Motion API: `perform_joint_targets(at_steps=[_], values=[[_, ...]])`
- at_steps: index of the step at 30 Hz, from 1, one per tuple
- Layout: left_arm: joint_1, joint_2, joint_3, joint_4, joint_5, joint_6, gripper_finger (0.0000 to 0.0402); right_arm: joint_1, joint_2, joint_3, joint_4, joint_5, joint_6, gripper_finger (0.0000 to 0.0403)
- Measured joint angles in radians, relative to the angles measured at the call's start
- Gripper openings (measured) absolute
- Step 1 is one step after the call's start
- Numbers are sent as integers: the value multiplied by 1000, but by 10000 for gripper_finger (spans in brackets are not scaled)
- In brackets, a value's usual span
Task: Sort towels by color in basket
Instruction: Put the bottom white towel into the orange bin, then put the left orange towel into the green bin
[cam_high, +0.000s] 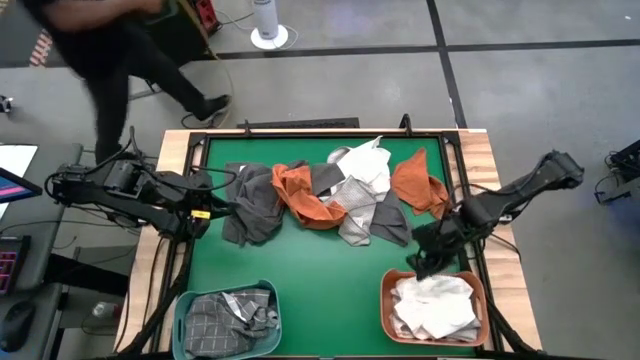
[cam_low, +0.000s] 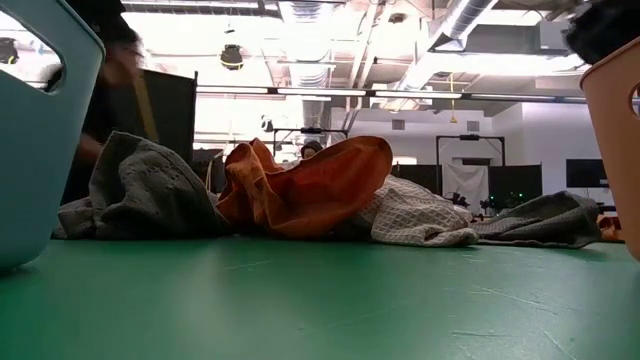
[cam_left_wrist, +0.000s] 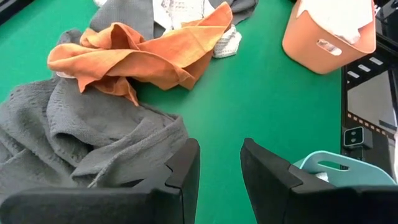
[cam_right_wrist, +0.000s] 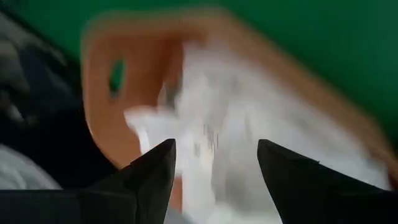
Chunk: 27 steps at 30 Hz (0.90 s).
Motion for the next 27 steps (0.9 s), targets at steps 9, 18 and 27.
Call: perform_joint_targets(at_steps=[9,18,27], values=[[0,23,0,8,-34,-61,110,-186,-17,0,1,321,-172,269],[0,212,0,121,-64,-72,110,-378,9,1,18,348,-375,269],[102,439,0,220,96,-42,110,-481,-26,1,86,270,-519,269]])
